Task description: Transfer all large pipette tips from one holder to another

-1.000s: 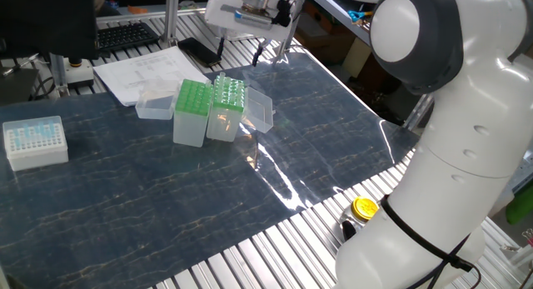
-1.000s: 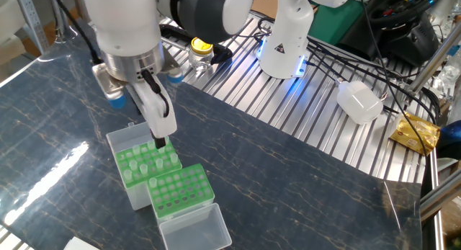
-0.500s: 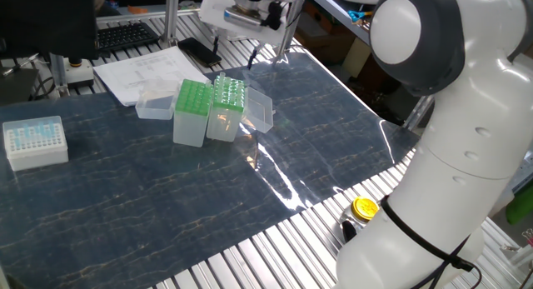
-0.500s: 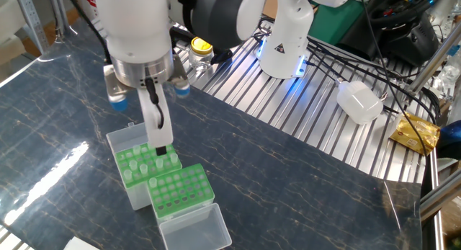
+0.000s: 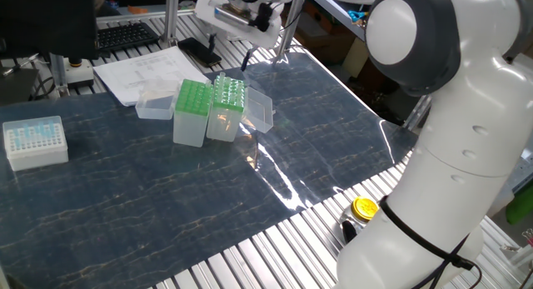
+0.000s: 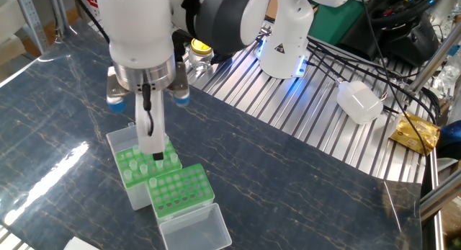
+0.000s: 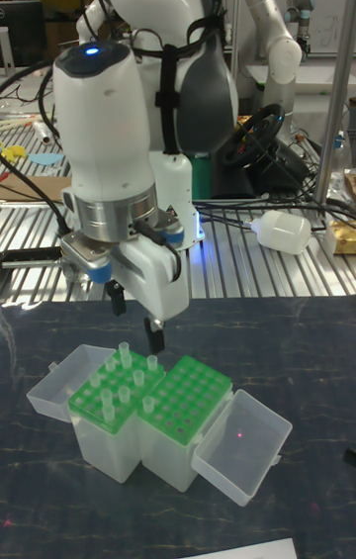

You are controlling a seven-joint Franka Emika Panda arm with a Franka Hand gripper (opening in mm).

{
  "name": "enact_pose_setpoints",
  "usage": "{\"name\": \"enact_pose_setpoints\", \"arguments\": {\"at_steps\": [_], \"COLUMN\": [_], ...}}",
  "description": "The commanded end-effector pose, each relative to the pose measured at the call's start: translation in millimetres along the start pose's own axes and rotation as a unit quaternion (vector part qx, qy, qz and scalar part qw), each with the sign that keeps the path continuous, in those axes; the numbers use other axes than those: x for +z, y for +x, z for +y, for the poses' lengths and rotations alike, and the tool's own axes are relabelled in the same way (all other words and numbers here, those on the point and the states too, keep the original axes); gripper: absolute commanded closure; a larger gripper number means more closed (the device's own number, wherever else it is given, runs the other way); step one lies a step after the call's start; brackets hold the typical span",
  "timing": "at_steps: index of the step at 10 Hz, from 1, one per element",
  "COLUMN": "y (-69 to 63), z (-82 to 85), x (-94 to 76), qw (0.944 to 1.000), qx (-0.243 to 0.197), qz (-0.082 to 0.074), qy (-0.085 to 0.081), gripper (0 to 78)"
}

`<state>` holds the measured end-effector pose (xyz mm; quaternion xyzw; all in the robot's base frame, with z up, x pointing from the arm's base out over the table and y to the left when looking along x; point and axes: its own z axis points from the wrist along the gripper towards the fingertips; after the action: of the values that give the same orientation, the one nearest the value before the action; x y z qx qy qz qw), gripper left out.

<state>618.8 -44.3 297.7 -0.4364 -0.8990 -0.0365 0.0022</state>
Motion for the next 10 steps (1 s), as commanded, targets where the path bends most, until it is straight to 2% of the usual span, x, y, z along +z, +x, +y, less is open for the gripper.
{"name": "enact_pose_setpoints", "arguments": {"at_steps": [1,2,3,4,5,7,8,9,10], "y": [0.2,0.2,-1.9,-4.1,-7.0,-13.9,-16.0,-16.4,-17.0], "z": [24.4,24.4,30.2,32.8,35.4,40.7,42.2,42.5,43.3], "x": [10.8,10.8,15.1,17.5,20.0,23.8,25.0,25.5,27.3], "qw": [0.9889,0.9889,0.9844,0.9813,0.977,0.962,0.957,0.9559,0.9517], "qx": [0.148,0.148,0.174,0.191,0.211,0.27,0.286,0.29,0.303], "qz": [-0.014,-0.014,-0.024,-0.026,-0.028,-0.032,-0.033,-0.033,-0.033], "qy": [-0.004,-0.004,-0.003,-0.007,-0.012,-0.028,-0.032,-0.034,-0.036], "gripper": [0.2,0.2,0.2,0.2,0.2,0.2,0.2,0.2,0.2]}}
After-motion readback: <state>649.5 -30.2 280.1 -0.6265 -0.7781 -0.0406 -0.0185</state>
